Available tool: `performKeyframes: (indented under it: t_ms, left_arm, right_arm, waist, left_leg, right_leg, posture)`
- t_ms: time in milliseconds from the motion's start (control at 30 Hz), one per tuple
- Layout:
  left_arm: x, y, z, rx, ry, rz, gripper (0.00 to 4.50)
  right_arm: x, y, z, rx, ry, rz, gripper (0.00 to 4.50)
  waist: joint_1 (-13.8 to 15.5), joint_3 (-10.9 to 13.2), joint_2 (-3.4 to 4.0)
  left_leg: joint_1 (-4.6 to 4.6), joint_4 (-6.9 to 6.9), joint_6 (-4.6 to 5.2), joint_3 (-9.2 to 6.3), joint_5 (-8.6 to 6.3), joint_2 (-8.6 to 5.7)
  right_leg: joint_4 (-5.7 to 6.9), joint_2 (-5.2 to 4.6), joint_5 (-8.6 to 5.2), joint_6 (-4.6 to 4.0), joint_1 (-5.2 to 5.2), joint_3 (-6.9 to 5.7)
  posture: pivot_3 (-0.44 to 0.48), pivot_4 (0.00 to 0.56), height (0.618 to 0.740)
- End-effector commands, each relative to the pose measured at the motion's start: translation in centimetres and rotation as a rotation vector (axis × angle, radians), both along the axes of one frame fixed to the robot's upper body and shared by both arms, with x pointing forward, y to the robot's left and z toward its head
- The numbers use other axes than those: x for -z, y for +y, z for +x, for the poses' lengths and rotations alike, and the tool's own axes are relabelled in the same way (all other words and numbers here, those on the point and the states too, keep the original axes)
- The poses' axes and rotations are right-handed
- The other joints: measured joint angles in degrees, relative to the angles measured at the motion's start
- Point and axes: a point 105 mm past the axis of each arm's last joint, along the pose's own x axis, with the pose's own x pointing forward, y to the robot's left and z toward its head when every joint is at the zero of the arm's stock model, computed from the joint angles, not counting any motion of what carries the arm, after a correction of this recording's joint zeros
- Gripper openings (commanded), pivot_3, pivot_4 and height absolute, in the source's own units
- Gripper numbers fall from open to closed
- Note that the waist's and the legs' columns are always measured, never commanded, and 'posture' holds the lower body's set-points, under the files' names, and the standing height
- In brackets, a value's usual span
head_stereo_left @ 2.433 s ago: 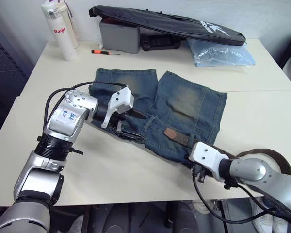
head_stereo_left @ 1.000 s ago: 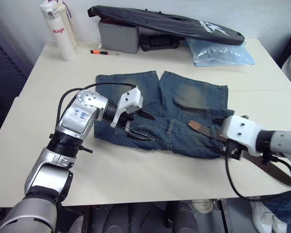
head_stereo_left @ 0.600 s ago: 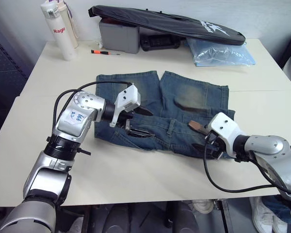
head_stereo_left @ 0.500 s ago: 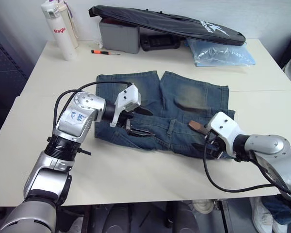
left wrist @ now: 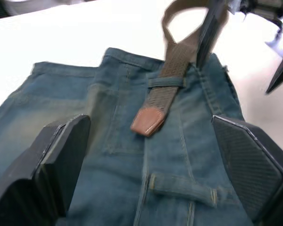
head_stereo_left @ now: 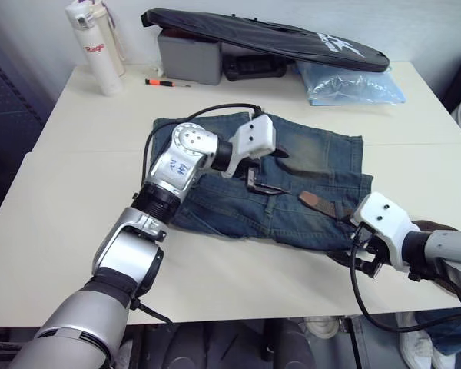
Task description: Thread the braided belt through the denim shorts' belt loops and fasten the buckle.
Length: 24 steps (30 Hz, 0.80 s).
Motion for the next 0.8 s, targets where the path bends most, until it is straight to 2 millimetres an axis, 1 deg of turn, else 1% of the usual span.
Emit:
performKeyframes:
  t_ms: [33,100,167,300,533,767,800]
  left_arm:
    - [-0.6,-2.8,0.5,0.018,-0.147,0.045,4.5]
    - [0.5,-4.3,0.7,0.02,-0.241,0.107,4.5]
    - [1.5,-5.0,0.8,0.015,-0.315,0.153,4.5]
    - [2.6,-6.3,1.0,0.002,-0.471,0.218,4.5]
    - [4.0,-6.9,1.5,-0.022,-0.611,0.296,4.5]
    - [5.1,-7.2,1.8,-0.061,-0.647,0.344,4.5]
    - [5.4,-7.2,1.7,-0.055,-0.638,0.35,4.25]
  right_arm:
    - [-1.1,0.4,-0.9,0.02,-0.067,0.009,4.43]
    - [-1.1,0.6,-1.2,0.051,-0.087,0.027,4.43]
    - [-1.1,0.7,-1.4,0.075,-0.1,0.042,4.43]
    - [-1.1,0.7,-1.7,0.117,-0.119,0.048,4.43]
    - [-1.3,0.6,-1.8,0.158,-0.14,0.051,4.43]
    - [-1.9,0.4,-1.6,0.166,-0.165,0.044,4.43]
    - [-1.9,0.4,-1.6,0.166,-0.167,0.041,4.48]
  waist:
    - [0.0,0.0,-0.04]
    - [0.1,0.0,-0.05]
    - [0.0,0.0,-0.04]
    - [-0.3,0.0,-0.05]
    - [-0.1,0.0,-0.06]
    - [-0.1,0.0,-0.05]
    - [0.0,0.0,-0.05]
  left_leg:
    - [0.0,0.0,0.01,0.0,-0.01,0.0]
    - [-0.03,0.0,0.03,-0.01,-0.02,0.0]
    - [-0.04,0.0,0.06,-0.01,-0.04,0.0]
    - [-0.06,-0.06,0.11,0.0,-0.06,-0.01]
    - [-0.1,-0.07,0.21,-0.01,-0.12,-0.01]
    - [-0.09,-0.07,0.22,-0.01,-0.13,-0.01]
    - [-0.09,-0.07,0.22,-0.01,-0.13,-0.01]
  right_leg:
    - [-0.01,0.0,0.0,0.0,0.0,0.0]
    - [-0.07,0.0,0.01,0.01,0.0,0.0]
    - [-0.15,0.0,0.03,0.03,0.01,0.0]
    - [-0.31,0.01,0.12,0.03,0.0,0.0]
    - [-0.37,0.0,0.13,0.05,-0.01,0.0]
    - [-0.37,0.0,0.14,0.05,0.0,0.0]
    - [-0.36,0.0,0.14,0.05,0.0,0.0]
  posture:
    - [0.0,0.15,0.74]
    - [0.0,0.15,0.74]
    - [0.0,0.15,0.74]
    - [0.0,0.15,0.74]
    - [0.0,0.15,0.74]
    - [0.0,0.15,0.74]
    - [0.0,0.15,0.74]
